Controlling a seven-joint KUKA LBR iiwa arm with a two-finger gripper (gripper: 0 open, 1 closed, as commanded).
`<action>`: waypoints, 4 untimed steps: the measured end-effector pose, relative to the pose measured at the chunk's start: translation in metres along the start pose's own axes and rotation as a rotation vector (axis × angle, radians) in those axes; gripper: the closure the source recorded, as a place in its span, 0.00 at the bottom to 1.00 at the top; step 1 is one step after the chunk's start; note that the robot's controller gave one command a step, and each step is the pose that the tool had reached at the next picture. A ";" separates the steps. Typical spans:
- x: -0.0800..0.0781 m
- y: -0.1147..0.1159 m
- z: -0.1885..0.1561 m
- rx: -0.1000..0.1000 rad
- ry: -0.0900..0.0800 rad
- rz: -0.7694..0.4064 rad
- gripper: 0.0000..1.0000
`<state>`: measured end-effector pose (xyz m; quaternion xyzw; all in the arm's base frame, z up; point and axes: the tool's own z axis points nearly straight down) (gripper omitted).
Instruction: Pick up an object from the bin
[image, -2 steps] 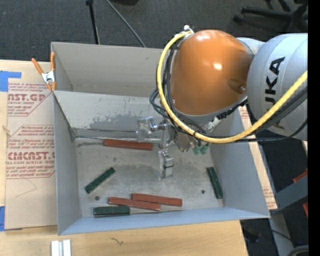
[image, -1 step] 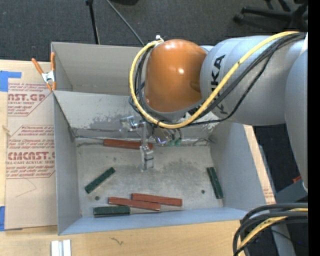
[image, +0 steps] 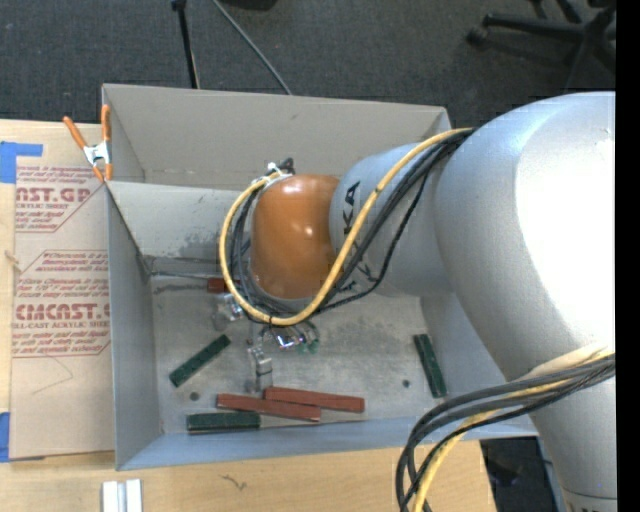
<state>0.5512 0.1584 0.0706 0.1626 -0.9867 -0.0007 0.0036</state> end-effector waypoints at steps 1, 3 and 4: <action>-0.015 -0.011 -0.003 0.004 -0.009 -0.539 0.00; 0.002 -0.046 0.001 0.005 -0.008 -1.022 0.00; 0.035 -0.081 0.002 0.004 -0.003 -1.253 0.00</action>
Offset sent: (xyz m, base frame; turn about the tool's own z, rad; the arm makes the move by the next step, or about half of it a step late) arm 0.0176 -0.0064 0.0029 -0.5396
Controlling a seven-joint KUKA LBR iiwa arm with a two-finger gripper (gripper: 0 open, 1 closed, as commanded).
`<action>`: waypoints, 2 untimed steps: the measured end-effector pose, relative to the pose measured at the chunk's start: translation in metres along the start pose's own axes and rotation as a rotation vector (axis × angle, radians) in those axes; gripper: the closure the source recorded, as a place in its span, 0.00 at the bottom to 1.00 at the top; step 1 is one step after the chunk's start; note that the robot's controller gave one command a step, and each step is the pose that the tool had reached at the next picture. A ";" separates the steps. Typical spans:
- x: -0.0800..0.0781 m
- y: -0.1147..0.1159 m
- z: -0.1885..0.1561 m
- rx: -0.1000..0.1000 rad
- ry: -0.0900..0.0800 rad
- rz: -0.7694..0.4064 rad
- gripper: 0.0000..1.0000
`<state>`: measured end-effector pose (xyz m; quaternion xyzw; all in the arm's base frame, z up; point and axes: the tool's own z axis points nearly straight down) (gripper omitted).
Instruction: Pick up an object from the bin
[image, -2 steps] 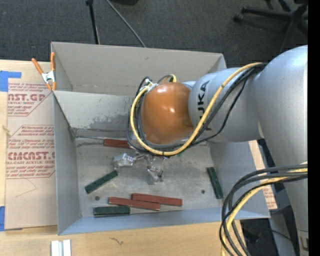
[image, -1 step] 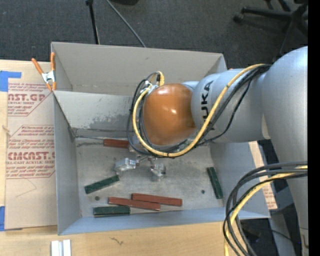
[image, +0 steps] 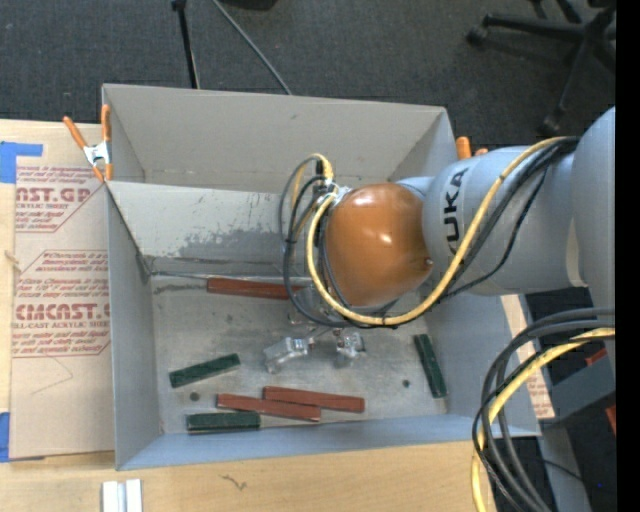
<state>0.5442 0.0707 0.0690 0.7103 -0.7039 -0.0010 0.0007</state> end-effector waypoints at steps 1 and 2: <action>-0.040 -0.019 -0.001 0.004 -0.005 0.002 0.00; -0.062 0.006 0.000 -0.001 -0.001 0.066 0.00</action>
Offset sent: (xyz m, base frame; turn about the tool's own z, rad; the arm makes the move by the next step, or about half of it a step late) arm 0.0186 0.0369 0.0010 0.0022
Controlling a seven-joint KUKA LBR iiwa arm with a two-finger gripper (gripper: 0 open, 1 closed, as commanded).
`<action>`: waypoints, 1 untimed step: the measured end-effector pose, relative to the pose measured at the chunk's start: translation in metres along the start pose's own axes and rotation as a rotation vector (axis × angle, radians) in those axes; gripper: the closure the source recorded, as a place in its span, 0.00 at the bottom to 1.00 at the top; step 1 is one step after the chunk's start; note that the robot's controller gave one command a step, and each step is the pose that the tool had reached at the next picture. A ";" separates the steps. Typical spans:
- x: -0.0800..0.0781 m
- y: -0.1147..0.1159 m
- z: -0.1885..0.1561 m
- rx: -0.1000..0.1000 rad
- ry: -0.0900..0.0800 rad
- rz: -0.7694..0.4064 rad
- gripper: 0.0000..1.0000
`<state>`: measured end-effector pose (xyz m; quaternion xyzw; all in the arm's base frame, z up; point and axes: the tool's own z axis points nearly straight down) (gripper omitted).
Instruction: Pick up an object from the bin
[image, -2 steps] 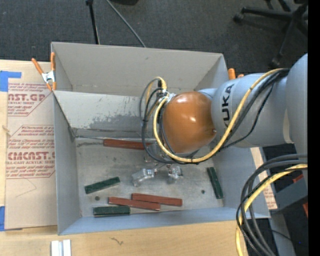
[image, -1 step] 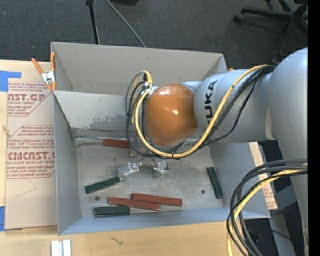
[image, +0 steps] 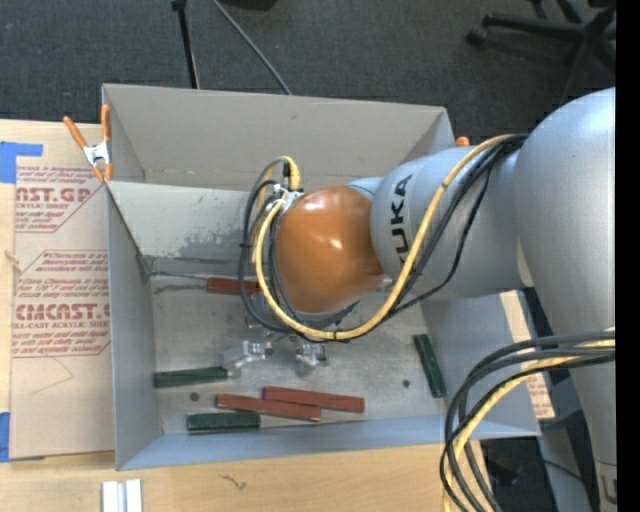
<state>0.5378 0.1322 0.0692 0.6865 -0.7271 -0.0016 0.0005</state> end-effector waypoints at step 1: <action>-0.018 -0.006 -0.001 0.003 -0.003 0.085 0.00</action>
Offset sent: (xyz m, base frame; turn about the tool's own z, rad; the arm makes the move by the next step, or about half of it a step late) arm 0.0068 0.0156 0.0008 0.0846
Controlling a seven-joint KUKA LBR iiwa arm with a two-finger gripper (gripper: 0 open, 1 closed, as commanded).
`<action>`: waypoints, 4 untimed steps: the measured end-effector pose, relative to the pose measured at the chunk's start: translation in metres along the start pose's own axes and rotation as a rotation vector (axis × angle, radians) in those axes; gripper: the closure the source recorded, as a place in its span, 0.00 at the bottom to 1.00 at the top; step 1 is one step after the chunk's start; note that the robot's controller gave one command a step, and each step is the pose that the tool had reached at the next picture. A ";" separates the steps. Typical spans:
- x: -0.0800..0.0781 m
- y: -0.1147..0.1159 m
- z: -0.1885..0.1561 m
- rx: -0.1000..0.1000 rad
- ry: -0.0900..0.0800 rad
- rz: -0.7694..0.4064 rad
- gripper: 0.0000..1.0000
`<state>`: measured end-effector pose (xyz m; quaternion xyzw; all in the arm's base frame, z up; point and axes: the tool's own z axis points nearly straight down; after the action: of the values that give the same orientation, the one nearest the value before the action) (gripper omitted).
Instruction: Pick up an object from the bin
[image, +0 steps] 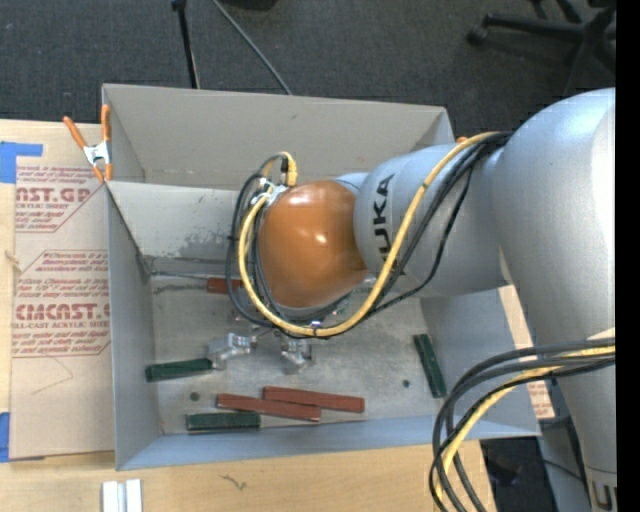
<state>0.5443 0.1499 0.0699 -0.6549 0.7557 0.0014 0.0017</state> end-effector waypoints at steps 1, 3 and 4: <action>-0.067 0.036 0.000 0.001 -0.001 0.056 0.00; -0.019 0.020 0.001 -0.003 0.004 -0.449 0.00; -0.055 0.036 0.001 -0.003 0.000 -0.342 0.00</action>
Offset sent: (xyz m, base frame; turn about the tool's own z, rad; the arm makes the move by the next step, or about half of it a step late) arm -0.0248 0.0663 0.0001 0.0620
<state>0.5164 0.2097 0.0696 -0.7738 0.6334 0.0023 0.0010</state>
